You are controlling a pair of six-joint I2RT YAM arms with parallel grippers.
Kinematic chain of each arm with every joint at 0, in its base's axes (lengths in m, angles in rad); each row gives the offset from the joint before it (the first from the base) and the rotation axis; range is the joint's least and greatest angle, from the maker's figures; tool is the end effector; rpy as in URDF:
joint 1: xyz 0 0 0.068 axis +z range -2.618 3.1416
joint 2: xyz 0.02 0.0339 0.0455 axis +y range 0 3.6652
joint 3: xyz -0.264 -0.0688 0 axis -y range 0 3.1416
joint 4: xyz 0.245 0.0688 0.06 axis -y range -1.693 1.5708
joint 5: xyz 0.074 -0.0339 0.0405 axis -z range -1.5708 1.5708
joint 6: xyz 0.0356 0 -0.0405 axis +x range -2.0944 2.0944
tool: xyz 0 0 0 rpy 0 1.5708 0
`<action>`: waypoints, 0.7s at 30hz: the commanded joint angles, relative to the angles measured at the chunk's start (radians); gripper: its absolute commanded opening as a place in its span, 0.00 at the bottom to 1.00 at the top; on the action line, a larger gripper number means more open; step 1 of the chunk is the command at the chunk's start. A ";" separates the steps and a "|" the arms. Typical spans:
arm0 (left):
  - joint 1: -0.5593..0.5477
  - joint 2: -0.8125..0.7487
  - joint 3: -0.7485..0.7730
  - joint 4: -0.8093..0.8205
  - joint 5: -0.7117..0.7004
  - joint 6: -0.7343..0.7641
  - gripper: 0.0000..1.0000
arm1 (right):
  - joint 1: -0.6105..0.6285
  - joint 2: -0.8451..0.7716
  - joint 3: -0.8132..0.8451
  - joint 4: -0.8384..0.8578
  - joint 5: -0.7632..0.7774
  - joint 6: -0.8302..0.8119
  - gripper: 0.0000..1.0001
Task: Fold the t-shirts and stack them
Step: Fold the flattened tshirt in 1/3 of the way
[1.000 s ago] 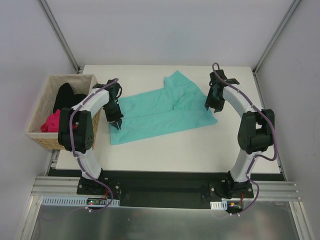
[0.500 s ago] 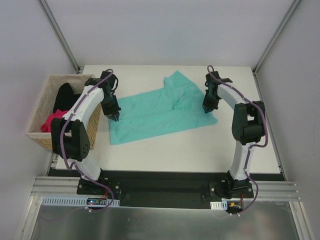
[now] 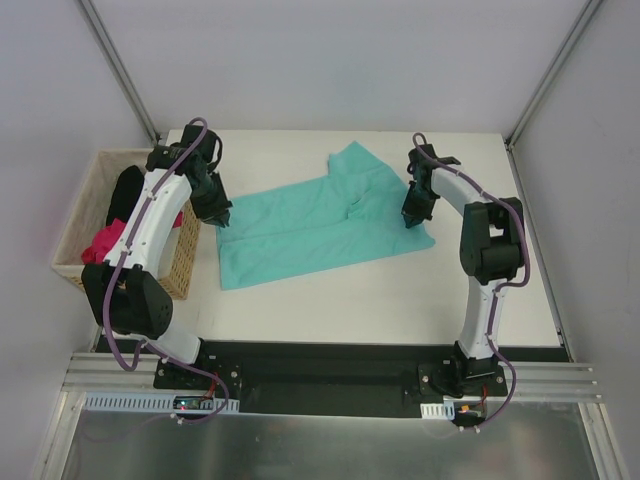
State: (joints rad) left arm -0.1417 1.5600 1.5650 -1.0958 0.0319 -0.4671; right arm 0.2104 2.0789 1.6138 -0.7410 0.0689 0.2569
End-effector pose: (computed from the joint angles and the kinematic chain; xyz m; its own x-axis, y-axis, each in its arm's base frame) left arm 0.3092 -0.0453 0.3415 -0.8542 -0.3328 -0.3996 -0.2564 0.9380 -0.2332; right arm 0.4243 0.0881 0.1856 -0.9305 0.0605 -0.3613 0.0538 0.9981 0.0284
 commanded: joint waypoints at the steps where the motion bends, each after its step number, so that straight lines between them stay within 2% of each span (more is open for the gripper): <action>1: 0.017 -0.037 0.038 -0.052 -0.027 0.001 0.11 | 0.001 -0.034 -0.035 -0.047 0.051 0.070 0.01; 21: 0.024 -0.035 0.029 -0.069 -0.018 0.033 0.11 | 0.001 -0.223 -0.354 -0.066 0.137 0.185 0.01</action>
State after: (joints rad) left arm -0.1291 1.5581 1.5795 -1.1351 0.0212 -0.4545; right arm 0.2104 1.9289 1.3254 -0.7715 0.1715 0.4118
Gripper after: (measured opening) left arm 0.105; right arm 0.015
